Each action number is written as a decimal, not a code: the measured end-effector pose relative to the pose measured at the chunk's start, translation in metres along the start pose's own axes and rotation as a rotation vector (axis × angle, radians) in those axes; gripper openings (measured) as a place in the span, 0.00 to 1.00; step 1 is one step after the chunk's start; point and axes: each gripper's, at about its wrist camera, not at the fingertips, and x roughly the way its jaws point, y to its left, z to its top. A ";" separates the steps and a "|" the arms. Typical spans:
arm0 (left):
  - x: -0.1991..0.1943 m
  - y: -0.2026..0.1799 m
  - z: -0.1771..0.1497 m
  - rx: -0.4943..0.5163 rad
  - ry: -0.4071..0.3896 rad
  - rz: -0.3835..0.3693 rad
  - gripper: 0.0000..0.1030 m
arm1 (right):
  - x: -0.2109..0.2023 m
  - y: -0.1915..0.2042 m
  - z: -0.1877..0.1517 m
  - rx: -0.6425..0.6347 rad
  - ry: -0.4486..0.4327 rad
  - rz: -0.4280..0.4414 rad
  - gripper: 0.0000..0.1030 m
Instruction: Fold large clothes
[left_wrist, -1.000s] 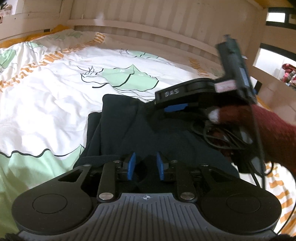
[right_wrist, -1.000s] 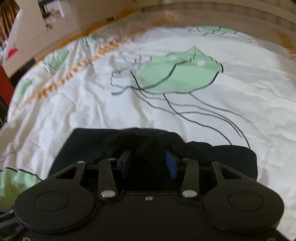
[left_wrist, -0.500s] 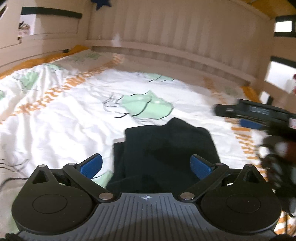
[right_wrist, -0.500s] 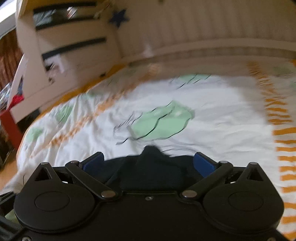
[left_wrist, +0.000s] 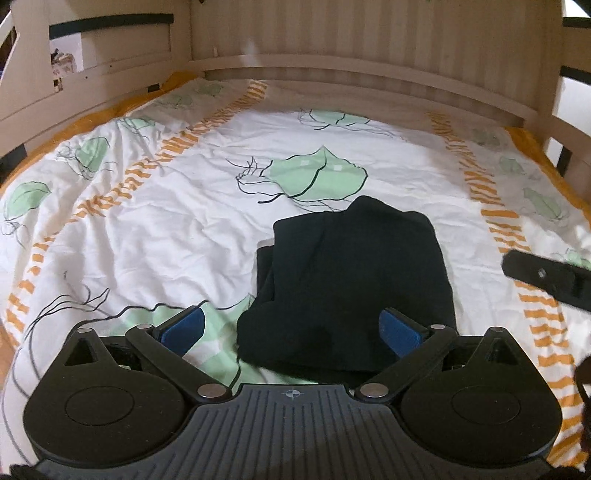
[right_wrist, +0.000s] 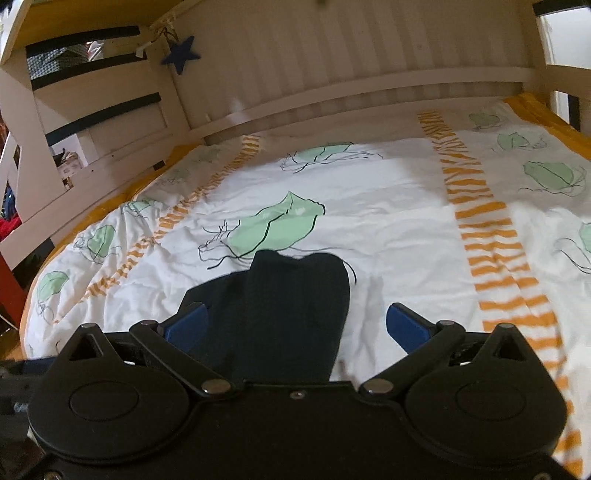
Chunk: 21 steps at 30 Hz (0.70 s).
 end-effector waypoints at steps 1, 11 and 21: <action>-0.002 0.000 -0.001 0.002 -0.001 0.003 0.99 | -0.006 0.001 -0.004 -0.008 0.000 -0.011 1.00; -0.014 -0.004 -0.023 0.014 0.025 -0.008 0.99 | -0.042 0.011 -0.038 -0.041 0.010 -0.052 0.99; -0.021 -0.005 -0.034 0.014 0.030 -0.008 0.99 | -0.058 0.024 -0.059 -0.059 0.021 -0.106 0.99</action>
